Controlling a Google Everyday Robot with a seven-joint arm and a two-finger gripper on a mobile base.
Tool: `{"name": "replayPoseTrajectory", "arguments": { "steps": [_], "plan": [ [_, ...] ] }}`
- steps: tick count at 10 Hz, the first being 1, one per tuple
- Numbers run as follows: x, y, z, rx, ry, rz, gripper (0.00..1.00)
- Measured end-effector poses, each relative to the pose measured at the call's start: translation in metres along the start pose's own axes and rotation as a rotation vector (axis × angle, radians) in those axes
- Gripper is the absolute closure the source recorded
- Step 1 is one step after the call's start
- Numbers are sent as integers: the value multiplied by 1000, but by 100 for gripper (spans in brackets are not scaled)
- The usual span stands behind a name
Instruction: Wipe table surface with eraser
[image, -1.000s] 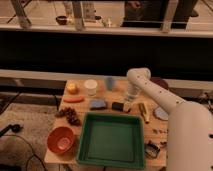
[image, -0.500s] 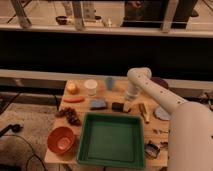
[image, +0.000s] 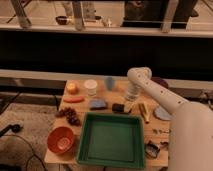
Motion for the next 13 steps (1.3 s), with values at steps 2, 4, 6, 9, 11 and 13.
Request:
{"name": "replayPoseTrajectory", "arguments": {
  "steps": [2, 4, 6, 9, 11, 13],
  "plan": [
    [9, -2, -1, 6, 10, 19, 100],
    [24, -7, -2, 18, 21, 48, 100],
    [29, -13, -2, 29, 24, 62, 100],
    [27, -39, 1, 57, 17, 69, 100],
    [16, -46, 3, 61, 12, 51, 100],
    [6, -50, 3, 73, 1, 35, 100]
  ]
}}
